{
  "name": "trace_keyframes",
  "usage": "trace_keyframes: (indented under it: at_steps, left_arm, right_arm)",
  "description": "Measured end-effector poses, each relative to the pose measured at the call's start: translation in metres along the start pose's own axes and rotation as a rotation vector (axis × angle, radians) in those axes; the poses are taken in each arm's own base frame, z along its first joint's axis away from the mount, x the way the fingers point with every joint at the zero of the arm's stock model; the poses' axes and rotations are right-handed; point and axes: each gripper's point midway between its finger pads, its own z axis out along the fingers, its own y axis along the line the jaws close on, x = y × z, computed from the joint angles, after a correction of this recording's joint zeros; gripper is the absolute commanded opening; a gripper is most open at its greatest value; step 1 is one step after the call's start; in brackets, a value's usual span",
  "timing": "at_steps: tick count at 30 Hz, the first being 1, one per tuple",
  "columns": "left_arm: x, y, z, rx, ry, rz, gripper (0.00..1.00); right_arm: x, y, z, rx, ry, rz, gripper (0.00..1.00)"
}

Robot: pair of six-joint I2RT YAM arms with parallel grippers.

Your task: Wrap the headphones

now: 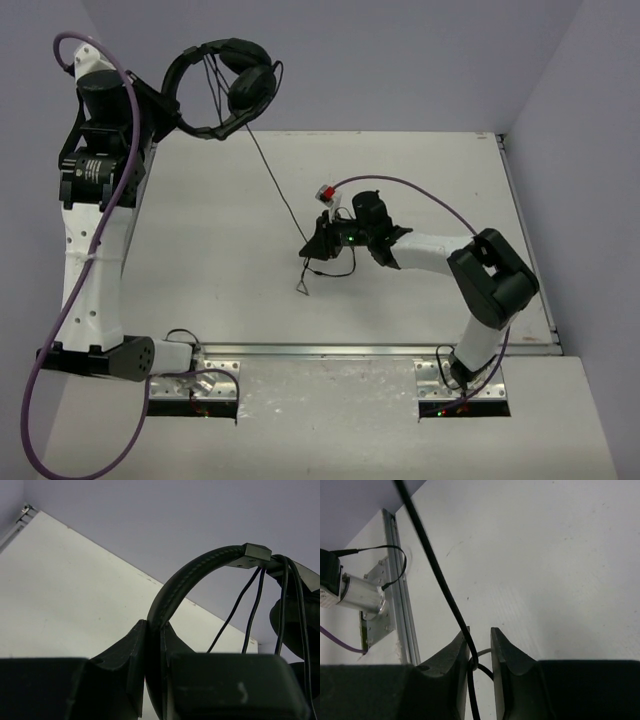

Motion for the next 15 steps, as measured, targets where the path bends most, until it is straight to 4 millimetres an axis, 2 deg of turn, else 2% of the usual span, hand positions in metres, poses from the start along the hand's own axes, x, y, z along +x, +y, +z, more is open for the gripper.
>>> trace_keyframes:
  at_steps: [1,3,4,9,14,15]
  left_arm:
    - [-0.001,0.001,-0.001,-0.009,-0.002,0.01,0.0]
    - [-0.003,0.003,0.001,-0.024,-0.005,0.025,0.0]
    - [-0.002,0.005,0.002,-0.031,-0.003,0.031,0.0]
    - [0.007,0.014,0.015,-0.071,0.024,0.059,0.0]
    - [0.006,0.022,0.021,-0.114,0.011,0.089,0.0]
    - [0.006,0.023,0.021,-0.119,0.009,0.096,0.01]
  right_arm:
    - [0.007,0.0,0.001,-0.003,0.005,0.008,0.24]
    - [0.019,0.003,0.0,-0.013,0.007,0.019,0.05]
    - [0.024,0.005,-0.001,-0.019,0.006,0.024,0.01]
    - [0.032,0.012,-0.003,-0.054,-0.016,0.039,0.02]
    - [0.038,0.022,-0.002,-0.078,-0.025,0.02,0.04]
    - [0.042,0.025,-0.001,-0.08,-0.02,0.018,0.02]
